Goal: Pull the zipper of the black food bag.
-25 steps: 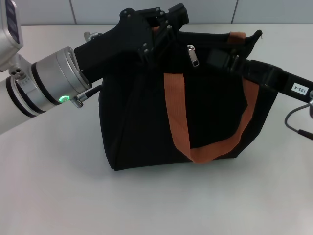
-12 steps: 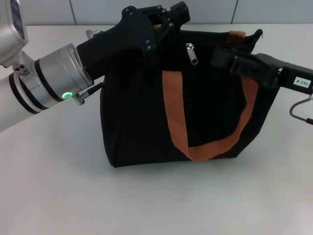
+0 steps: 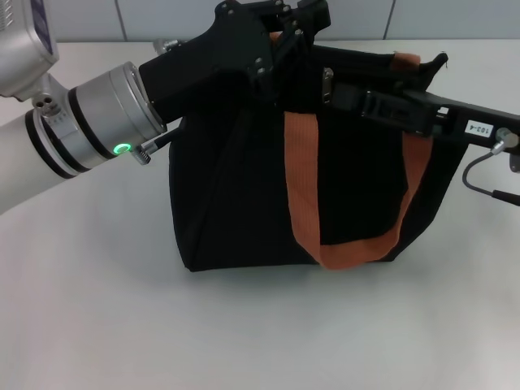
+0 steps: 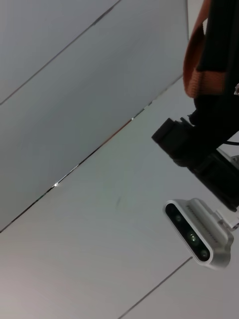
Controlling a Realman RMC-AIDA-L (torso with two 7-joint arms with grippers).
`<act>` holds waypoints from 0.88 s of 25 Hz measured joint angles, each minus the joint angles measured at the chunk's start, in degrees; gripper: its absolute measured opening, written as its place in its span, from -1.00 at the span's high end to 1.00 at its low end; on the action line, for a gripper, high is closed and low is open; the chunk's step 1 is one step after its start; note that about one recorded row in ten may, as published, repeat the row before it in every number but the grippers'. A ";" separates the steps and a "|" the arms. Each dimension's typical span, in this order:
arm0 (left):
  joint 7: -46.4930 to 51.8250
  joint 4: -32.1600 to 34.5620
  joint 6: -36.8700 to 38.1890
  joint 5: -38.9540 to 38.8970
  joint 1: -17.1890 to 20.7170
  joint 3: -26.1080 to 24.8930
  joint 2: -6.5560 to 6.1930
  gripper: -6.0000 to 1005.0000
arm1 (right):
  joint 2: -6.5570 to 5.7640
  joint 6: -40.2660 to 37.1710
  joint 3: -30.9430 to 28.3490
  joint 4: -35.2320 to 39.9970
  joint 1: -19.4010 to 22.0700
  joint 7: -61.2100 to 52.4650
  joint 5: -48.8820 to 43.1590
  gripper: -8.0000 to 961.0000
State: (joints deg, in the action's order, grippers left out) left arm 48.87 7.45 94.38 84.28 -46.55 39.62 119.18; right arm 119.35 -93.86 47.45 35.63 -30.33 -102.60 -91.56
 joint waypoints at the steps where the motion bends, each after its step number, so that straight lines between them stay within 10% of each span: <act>1: 0.00 0.00 0.00 0.00 -0.12 -0.06 0.00 0.78 | 0.00 0.24 0.20 0.01 -0.10 -0.39 0.06 0.28; 22: -0.64 -0.39 -0.56 -0.09 -0.60 -0.50 0.07 0.76 | 0.10 0.64 2.06 -0.26 -1.53 -0.71 0.50 0.36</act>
State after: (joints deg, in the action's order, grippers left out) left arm 48.23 7.06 93.82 84.20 -47.15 39.12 119.25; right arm 119.45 -93.22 49.51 35.38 -31.86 -103.31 -91.06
